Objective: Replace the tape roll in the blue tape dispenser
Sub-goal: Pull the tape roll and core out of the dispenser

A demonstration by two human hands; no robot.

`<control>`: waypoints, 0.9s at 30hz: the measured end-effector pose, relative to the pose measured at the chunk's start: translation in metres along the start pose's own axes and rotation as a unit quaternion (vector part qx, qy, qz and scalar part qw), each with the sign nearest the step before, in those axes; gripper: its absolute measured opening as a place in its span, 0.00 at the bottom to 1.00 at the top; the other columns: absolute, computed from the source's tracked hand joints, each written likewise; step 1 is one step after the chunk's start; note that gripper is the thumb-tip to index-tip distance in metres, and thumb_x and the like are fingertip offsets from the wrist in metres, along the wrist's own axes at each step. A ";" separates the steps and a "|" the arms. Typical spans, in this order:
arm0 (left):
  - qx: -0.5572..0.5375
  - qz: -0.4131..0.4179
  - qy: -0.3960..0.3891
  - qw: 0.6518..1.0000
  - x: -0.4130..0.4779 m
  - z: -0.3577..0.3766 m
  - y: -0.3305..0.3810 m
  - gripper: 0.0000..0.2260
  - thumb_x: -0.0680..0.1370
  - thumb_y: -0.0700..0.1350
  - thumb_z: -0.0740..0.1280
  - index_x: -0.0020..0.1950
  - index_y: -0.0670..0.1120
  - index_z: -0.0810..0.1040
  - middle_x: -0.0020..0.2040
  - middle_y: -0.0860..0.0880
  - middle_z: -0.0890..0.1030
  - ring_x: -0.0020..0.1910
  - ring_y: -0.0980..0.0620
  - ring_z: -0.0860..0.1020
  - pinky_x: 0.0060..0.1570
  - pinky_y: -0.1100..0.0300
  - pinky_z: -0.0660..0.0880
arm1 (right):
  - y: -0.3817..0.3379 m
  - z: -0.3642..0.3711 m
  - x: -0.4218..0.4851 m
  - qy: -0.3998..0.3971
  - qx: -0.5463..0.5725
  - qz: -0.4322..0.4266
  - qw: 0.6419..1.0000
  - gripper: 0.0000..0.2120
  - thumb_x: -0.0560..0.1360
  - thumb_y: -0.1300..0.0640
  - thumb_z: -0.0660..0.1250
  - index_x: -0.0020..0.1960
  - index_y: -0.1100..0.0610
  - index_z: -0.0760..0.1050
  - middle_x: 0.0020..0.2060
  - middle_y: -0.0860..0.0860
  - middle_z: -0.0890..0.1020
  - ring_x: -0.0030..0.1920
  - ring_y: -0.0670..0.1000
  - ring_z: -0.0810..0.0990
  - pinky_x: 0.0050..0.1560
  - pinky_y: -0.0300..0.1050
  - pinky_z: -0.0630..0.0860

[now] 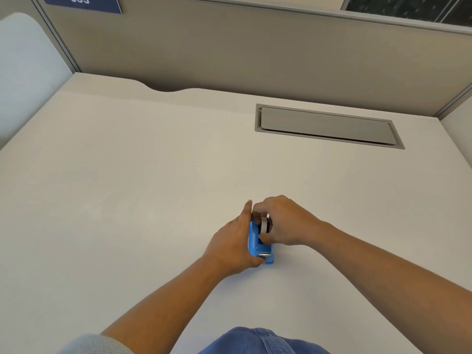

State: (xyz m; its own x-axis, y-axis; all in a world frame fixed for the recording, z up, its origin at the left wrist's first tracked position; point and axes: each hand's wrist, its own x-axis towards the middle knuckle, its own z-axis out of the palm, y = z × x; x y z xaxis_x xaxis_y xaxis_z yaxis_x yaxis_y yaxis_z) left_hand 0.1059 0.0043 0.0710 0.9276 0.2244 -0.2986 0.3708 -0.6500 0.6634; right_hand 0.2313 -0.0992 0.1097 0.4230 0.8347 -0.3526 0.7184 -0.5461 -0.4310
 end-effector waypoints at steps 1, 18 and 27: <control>0.001 0.001 0.001 1.000 0.001 0.000 0.000 0.54 0.65 0.52 0.78 0.78 0.52 0.42 0.68 0.55 0.73 0.59 0.51 0.75 0.53 0.58 0.75 | -0.001 -0.001 -0.001 0.000 0.000 -0.002 1.000 0.11 0.63 0.57 0.74 0.42 0.50 0.75 0.40 0.47 0.78 0.40 0.50 0.77 0.38 0.46 0.78; -0.034 -0.009 -0.001 0.999 -0.016 -0.023 0.004 0.52 0.63 0.59 0.79 0.78 0.56 0.49 0.75 0.60 0.62 0.71 0.54 0.67 0.66 0.58 0.68 | -0.006 -0.014 -0.031 0.066 0.014 -0.007 0.998 0.11 0.64 0.57 0.72 0.41 0.49 0.71 0.39 0.46 0.75 0.38 0.48 0.74 0.39 0.49 0.77; -0.375 -0.038 0.094 0.921 -0.069 -0.028 0.049 0.13 0.70 0.43 0.78 0.52 0.48 0.82 0.47 0.50 0.86 0.44 0.55 0.85 0.43 0.63 0.81 | -0.046 -0.025 -0.095 0.117 0.124 -0.038 0.985 0.13 0.66 0.58 0.72 0.46 0.45 0.74 0.42 0.45 0.77 0.36 0.47 0.76 0.37 0.42 0.76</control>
State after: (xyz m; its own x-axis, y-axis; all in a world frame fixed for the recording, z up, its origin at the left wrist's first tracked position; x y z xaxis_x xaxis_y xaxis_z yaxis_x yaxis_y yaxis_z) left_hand 0.0612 -0.0227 0.1436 0.8630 0.4157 -0.2870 0.2967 0.0427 0.9540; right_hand 0.1713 -0.1518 0.1839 0.5099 0.8516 -0.1219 0.6080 -0.4569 -0.6493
